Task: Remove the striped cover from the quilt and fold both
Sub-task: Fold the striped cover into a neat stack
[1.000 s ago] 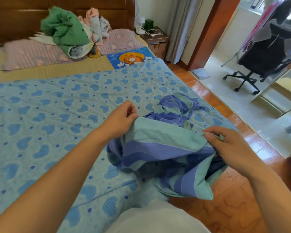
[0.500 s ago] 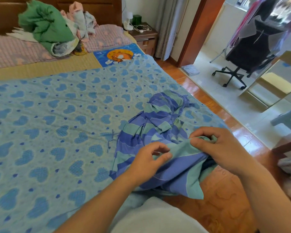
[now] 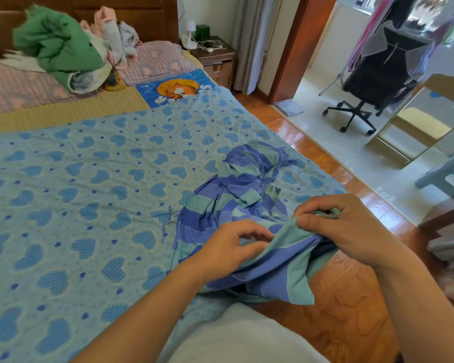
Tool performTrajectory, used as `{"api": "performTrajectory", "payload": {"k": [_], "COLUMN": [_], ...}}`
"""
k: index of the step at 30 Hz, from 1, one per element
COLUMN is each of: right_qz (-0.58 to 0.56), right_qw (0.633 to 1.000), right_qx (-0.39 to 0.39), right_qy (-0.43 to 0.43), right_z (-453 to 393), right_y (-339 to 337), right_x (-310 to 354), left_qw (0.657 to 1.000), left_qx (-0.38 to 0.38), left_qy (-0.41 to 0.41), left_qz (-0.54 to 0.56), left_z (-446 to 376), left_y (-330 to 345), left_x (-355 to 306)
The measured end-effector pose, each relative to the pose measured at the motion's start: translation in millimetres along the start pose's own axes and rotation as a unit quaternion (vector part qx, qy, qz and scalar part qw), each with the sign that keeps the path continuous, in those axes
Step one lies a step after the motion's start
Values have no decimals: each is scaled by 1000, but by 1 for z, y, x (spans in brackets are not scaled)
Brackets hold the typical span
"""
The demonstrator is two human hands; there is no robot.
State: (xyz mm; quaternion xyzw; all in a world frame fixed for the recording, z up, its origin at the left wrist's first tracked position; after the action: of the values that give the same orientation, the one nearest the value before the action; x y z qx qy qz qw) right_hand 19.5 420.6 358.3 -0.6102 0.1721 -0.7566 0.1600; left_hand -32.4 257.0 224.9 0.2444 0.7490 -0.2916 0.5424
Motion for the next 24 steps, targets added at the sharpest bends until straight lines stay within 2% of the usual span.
{"api": "performTrajectory", "payload": {"k": [4, 11, 14, 16, 18, 19, 21, 22, 24], "right_qz": [-16, -8, -1, 32, 84, 107, 146, 163, 185], "right_qw": [1000, 999, 999, 998, 992, 986, 970, 960, 940], "right_qx": [-13, -33, -43, -57, -97, -127, -192, -224, -287], "right_qy": [-4, -13, -4, 0, 18, 27, 39, 33, -6], "right_z": [-4, -10, -13, -16, -21, -23, -25, -26, -26], "right_y": [-2, -2, -2, -5, -11, -15, -21, -22, -20], "right_x": [-1, 0, -3, -8, -18, -23, -31, -33, -34], "left_qw": [999, 999, 992, 974, 954, 945, 926, 925, 939], "left_qx": [31, 16, -84, -167, -198, -191, -124, -68, 66], "left_qy": [-17, -18, -31, -45, -4, 39, 115, 121, 46], "left_qz": [-16, -42, -85, -146, -224, -262, -336, -355, -334], "left_z": [8, 21, 24, 25, 23, 22, 18, 16, 15], "left_y": [3, 3, -12, -37, -67, -82, -99, -100, -87], "left_x": [12, 25, 27, 18, -9, -30, -68, -78, -70]}}
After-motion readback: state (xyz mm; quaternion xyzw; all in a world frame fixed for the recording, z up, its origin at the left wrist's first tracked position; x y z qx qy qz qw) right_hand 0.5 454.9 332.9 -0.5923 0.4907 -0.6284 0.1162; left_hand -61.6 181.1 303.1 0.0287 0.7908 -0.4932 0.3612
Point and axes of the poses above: each hand's wrist, its own z-axis away from the middle knuckle, its own y-axis out of the palm, x = y × z, the point moved 5 cm from there along -z, towards the middle knuckle, and after that the axes turned 11 degrees about y, right-handed, at the moved point
